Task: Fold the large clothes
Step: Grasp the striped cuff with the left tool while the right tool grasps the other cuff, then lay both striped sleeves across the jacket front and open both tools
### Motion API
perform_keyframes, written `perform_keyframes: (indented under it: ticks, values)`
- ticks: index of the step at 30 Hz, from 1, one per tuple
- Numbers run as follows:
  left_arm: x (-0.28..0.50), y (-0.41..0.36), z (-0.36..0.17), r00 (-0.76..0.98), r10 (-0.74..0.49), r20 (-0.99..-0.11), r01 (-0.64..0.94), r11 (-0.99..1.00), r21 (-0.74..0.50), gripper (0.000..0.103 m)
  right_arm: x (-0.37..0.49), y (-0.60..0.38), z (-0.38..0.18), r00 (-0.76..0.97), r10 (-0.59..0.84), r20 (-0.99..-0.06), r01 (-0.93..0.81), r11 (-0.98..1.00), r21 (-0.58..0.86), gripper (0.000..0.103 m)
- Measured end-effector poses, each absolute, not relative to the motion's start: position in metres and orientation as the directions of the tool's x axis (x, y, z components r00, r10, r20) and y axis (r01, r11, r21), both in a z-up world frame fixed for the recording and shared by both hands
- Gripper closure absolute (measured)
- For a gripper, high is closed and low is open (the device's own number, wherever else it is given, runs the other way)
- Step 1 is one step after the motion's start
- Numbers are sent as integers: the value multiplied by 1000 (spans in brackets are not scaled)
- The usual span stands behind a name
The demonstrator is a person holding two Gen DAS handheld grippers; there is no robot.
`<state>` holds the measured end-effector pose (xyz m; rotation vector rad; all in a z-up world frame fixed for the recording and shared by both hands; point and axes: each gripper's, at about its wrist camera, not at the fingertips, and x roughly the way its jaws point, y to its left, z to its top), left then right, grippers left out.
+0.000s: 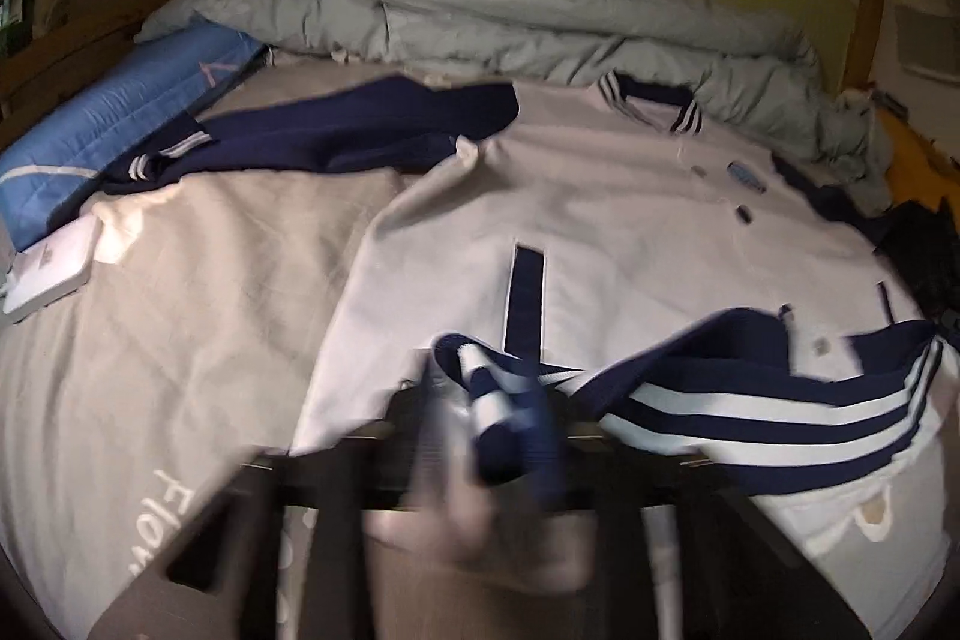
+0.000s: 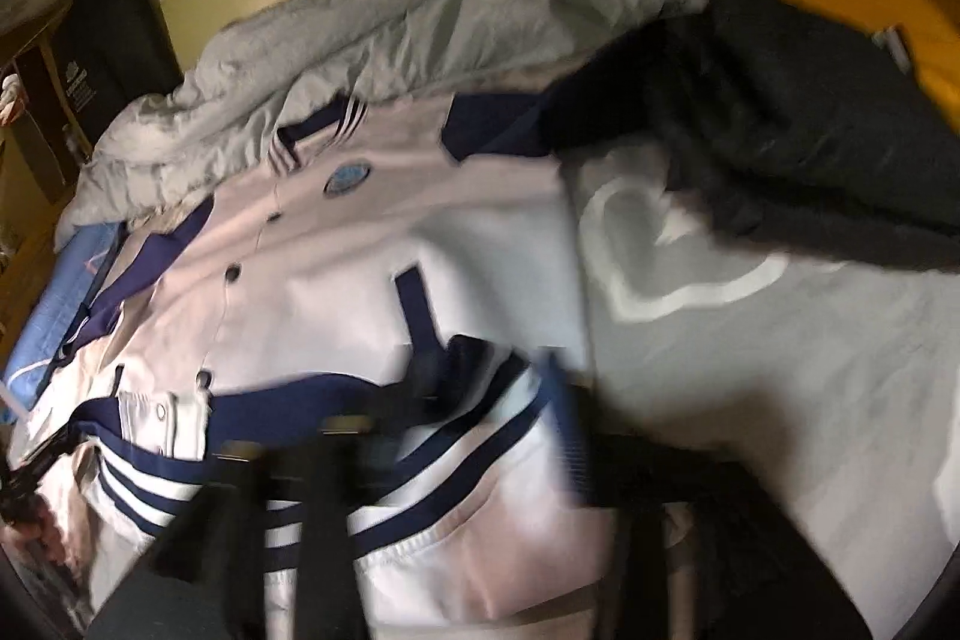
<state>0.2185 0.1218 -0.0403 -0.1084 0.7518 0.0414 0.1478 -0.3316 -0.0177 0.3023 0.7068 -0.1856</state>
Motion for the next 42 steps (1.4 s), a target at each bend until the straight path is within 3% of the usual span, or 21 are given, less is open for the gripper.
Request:
perform_keyframes:
  ticks: [1, 4, 7, 11, 14, 17, 20, 21, 22, 23, 24, 27, 31, 34, 36, 38, 39, 41, 42]
  values:
    - [212, 124, -33, 748, 32, -662, -98, 993, -64, 1, 142, -331, -12, 762, -98, -640, 282, 940, 191, 25]
    - [187, 138, -16, 818, 75, -570, -140, 988, -71, 0, 123, -333, 3, 789, -113, -603, 282, 940, 192, 25]
    - [188, 158, -20, 776, 17, -630, -152, 975, -161, 0, 108, -341, 7, 781, -96, -617, 298, 926, 233, 17]
    - [191, 170, -47, 721, -87, -687, -168, 941, -295, 0, 97, -356, -8, 726, -67, -684, 367, 880, 302, 16]
    - [194, 171, -74, 667, -235, -707, -122, 902, -415, 9, 85, -369, -33, 666, 1, -746, 443, 805, 396, 16]
    - [194, 169, -83, 675, -223, -704, -120, 907, -403, 12, 76, -374, -57, 673, 197, -713, 389, 726, 567, 17]
    - [198, 162, -83, 680, -192, -707, -111, 927, -358, 12, 83, -368, -54, 705, 164, -690, 352, 763, 541, 26]
    - [199, 160, -84, 682, -184, -708, -110, 931, -347, 24, 86, -365, -54, 713, 157, -683, 338, 777, 531, 37]
    - [200, 158, -84, 683, -159, -713, -117, 940, -321, 60, 91, -363, -56, 717, 161, -678, 326, 782, 531, 57]
    - [200, 158, -84, 688, -126, -715, -135, 946, -296, 81, 96, -360, -62, 710, 186, -679, 313, 780, 542, 70]
    - [199, 161, -82, 694, -145, -705, -127, 939, -319, 92, 102, -357, -69, 695, 208, -688, 310, 776, 549, 95]
    - [183, 165, -62, 734, -135, -665, -122, 938, -326, 95, 97, -351, -71, 698, 193, -690, 326, 772, 545, 100]
    - [154, 171, -30, 772, -104, -628, -134, 938, -319, 96, 69, -348, -32, 742, 198, -641, 271, 785, 557, 101]
    - [142, 173, -34, 748, -108, -655, -140, 939, -314, 96, 52, -343, -16, 755, 174, -632, 253, 812, 526, 101]
    - [147, 163, -47, 709, -57, -703, -155, 960, -234, 96, 55, -340, -23, 724, 128, -678, 288, 837, 466, 100]
    - [153, 152, -52, 701, -6, -714, -159, 974, -164, 95, 65, -337, -34, 677, 95, -730, 317, 858, 405, 97]
    - [152, 148, -51, 715, 17, -699, -155, 979, -135, 95, 68, -337, -38, 659, 58, -750, 340, 866, 366, 90]
    - [147, 139, -45, 743, 69, -665, -144, 988, -58, 87, 67, -334, -35, 663, -9, -749, 365, 877, 313, 84]
    - [144, 132, -40, 760, 97, -642, -140, 990, -17, 77, 65, -333, -30, 675, -35, -737, 366, 884, 292, 78]
